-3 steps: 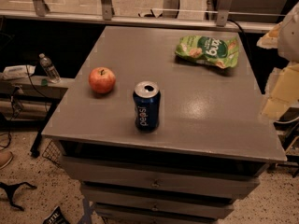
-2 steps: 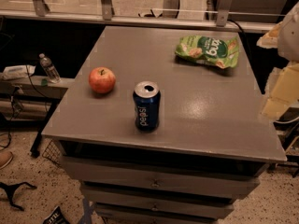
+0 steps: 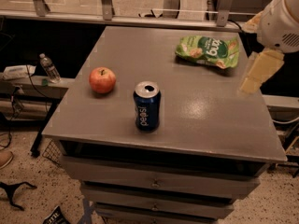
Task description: Move green rice chip bag near pepsi can
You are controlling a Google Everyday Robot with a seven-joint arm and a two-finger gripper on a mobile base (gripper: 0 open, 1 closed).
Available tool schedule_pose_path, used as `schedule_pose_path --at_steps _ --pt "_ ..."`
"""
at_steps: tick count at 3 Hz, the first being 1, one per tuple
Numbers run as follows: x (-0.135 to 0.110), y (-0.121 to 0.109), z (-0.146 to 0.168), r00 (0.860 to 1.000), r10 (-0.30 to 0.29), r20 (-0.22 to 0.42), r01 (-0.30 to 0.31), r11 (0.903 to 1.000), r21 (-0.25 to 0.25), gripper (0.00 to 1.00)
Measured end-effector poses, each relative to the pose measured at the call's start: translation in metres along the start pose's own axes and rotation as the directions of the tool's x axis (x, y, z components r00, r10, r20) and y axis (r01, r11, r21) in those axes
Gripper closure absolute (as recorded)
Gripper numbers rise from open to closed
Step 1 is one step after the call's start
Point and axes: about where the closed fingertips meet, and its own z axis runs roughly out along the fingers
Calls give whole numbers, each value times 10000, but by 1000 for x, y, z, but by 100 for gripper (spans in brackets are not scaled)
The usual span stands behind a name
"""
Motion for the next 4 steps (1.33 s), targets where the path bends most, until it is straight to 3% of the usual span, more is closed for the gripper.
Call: schedule_pose_path --at_steps 1,3,4 --pt "-7 -42 45 9987 411 286 -432 9960 788 0" --pt "-10 -48 46 9984 351 435 -390 9949 925 0" --pt "-14 -80 62 9956 274 893 -382 9919 1208 0"
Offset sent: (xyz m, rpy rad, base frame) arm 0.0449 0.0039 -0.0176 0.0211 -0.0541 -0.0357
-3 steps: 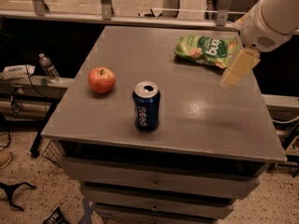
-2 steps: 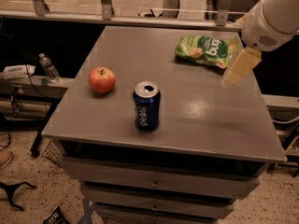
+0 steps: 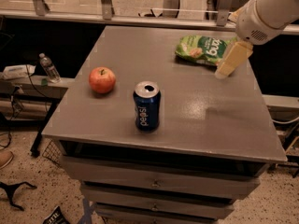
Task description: Move green rice chip bag near pepsi can
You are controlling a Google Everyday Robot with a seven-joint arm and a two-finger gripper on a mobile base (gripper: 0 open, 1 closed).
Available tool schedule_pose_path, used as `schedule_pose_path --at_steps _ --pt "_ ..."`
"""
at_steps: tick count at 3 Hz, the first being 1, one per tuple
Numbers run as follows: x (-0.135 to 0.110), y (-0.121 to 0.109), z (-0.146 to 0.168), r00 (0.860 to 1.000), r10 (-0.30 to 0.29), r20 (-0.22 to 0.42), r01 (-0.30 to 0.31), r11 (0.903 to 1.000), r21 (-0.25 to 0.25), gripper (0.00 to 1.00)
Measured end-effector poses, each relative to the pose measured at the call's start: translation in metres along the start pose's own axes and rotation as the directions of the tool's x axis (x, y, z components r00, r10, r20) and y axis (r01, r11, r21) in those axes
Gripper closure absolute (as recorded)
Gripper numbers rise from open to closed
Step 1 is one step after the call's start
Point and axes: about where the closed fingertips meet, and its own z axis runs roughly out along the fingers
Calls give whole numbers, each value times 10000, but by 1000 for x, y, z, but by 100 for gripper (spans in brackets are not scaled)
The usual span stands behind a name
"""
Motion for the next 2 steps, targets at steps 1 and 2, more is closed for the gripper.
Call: schedule_pose_path --at_steps 1,2 --pt "-2 -30 28 9997 -72 241 69 9999 113 0" --pt "-10 -51 65 9992 -198 338 196 9998 57 0"
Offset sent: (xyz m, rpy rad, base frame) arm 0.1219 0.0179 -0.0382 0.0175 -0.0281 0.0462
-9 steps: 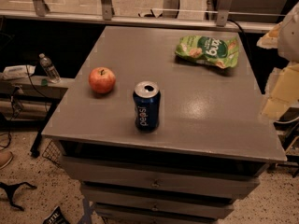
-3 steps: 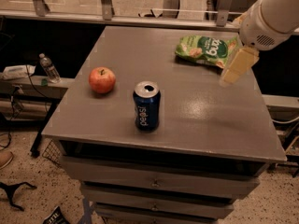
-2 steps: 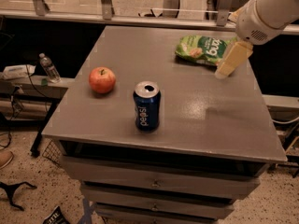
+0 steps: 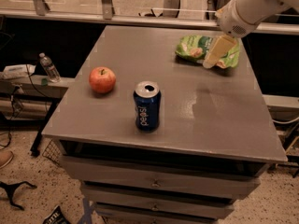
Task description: Move green rice chip bag near pepsi can
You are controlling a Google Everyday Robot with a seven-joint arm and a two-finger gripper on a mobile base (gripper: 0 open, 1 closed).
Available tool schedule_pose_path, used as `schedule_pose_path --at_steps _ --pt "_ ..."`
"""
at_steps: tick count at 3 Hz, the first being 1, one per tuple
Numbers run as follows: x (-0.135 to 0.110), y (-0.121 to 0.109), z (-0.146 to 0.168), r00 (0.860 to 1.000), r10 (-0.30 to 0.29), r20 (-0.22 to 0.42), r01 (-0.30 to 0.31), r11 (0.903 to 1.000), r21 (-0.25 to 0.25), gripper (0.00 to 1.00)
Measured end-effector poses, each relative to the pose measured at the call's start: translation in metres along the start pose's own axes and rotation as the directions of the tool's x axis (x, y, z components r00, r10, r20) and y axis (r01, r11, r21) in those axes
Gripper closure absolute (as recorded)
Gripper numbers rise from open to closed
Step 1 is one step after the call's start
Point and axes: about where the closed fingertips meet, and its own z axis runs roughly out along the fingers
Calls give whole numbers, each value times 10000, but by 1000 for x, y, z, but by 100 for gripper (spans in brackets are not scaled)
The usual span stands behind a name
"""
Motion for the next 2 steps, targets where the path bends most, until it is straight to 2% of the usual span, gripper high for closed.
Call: schedule_pose_path --at_steps 2 --pt "-11 -12 62 9997 230 31 -229 9995 -214 0"
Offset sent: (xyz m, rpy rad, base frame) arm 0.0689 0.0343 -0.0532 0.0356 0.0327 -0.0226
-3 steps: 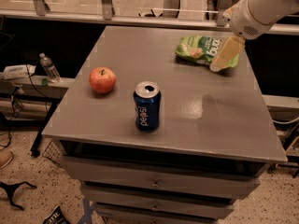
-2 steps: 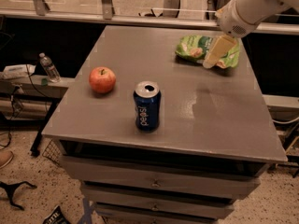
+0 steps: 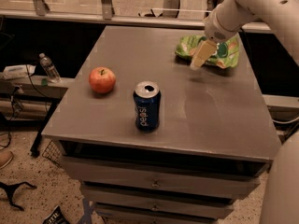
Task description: Move green rice chip bag near pepsi can
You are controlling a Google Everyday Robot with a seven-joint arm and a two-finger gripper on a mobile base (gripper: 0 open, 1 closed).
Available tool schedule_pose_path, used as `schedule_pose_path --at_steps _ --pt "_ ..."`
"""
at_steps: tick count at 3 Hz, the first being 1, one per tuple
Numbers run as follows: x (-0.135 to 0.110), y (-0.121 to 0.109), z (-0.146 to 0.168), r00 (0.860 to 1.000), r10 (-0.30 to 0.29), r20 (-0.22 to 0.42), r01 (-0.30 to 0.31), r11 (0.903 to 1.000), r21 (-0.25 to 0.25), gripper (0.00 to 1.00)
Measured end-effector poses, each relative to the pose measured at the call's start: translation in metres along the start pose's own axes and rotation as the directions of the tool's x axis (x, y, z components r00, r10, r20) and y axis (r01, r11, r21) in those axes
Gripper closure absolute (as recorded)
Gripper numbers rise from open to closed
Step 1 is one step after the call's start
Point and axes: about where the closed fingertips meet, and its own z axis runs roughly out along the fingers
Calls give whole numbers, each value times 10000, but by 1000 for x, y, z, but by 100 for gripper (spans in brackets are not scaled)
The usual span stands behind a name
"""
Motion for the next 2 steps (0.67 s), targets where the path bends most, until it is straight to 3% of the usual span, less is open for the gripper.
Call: schedule_pose_path --at_steps 1,2 --pt "-7 -5 21 9999 132 44 -132 9999 -93 0" --pt "-13 -11 36 9996 250 155 -249 9996 -93 17"
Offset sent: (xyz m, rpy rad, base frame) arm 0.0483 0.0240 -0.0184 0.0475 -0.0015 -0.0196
